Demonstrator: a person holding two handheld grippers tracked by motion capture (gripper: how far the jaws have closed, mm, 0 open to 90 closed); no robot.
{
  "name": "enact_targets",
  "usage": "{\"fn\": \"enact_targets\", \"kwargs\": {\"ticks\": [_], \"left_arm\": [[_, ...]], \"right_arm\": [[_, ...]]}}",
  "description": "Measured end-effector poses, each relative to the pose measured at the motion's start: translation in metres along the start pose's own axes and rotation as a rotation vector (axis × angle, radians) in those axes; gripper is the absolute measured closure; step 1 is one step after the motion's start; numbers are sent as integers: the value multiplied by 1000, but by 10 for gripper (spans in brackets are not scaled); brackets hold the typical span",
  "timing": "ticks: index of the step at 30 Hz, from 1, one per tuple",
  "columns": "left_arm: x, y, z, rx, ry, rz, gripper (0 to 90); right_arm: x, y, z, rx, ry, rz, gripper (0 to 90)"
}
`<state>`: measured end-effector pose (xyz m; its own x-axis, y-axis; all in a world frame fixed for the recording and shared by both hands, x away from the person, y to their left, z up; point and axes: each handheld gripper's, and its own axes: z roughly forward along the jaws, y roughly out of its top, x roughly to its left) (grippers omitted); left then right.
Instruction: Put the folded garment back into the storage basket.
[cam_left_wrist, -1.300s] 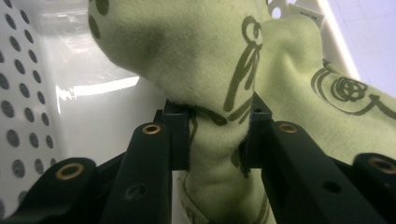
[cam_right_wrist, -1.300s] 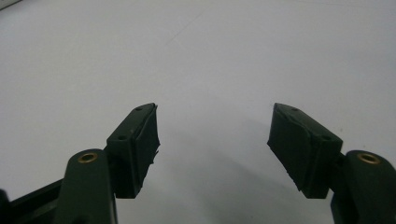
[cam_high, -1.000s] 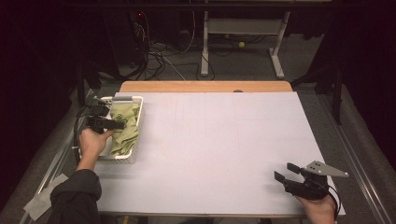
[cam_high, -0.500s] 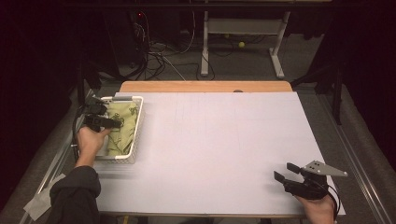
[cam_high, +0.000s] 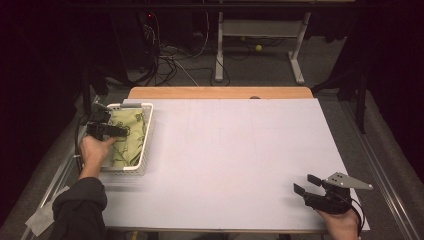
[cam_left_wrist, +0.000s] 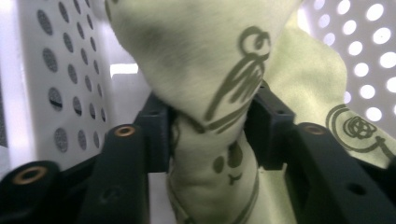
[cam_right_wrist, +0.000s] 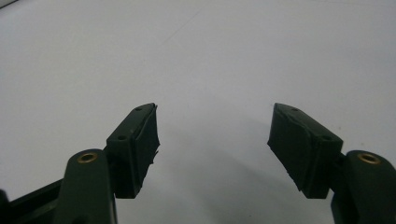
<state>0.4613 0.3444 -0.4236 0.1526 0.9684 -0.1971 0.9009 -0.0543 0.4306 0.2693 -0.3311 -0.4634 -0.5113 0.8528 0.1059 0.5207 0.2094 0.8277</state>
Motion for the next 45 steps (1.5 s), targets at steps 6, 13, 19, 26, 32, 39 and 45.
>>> {"fn": "enact_targets", "kwargs": {"ticks": [6,13,19,26,32,39,45], "left_arm": [[-1,-3,-10,-19,6,2,468],[3,-6,-12,22,-4,-8,637],[4,1,-9,2,21,-33,669],[6,1,-5,-17,57,-17,649],[5,-1,-5,-12,51,-8,579],[0,-6,-12,-41,46,4,447],[-4,-14,-22,-88,52,19,421]], "right_arm": [[0,0,-1,-4,1,-1,335],[1,0,0,0,2,-5,335],[1,0,0,2,-1,-5,335],[1,0,-1,-3,-1,-1,335],[1,0,-1,-3,-1,-1,335],[1,0,-2,-8,-1,-6,335],[2,0,-2,-10,-3,-11,335]]}}
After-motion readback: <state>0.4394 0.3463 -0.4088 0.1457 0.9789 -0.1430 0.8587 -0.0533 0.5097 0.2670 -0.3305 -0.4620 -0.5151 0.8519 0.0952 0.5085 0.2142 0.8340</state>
